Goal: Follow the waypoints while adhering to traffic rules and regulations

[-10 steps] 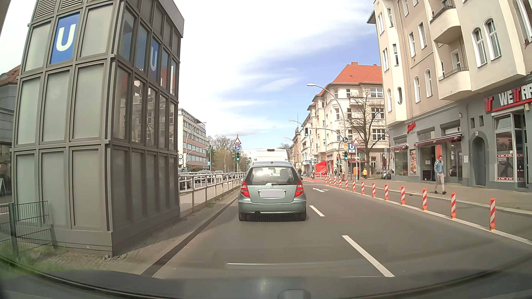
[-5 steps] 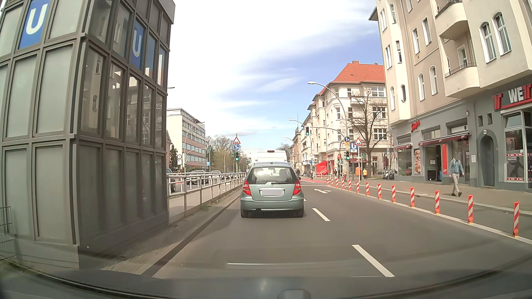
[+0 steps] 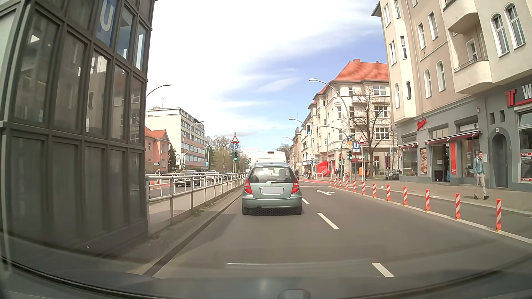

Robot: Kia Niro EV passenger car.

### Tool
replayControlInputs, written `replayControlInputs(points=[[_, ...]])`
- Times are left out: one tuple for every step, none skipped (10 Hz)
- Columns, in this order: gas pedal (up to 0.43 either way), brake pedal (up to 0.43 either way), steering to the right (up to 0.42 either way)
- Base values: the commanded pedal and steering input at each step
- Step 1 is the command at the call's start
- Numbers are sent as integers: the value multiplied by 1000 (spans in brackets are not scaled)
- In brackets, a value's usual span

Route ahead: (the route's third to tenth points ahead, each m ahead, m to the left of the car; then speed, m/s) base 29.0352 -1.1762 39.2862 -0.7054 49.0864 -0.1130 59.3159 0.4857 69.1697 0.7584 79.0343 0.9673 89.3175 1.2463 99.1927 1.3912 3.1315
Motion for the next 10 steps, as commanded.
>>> replayControlInputs(points=[[240, 0, 0], [240, 0, 1], [228, 0, 1], [209, 0, 0], [189, 0, 0], [189, 0, 0], [189, 0, 0], [189, 0, 0], [177, 0, 0], [157, 0, 0]])
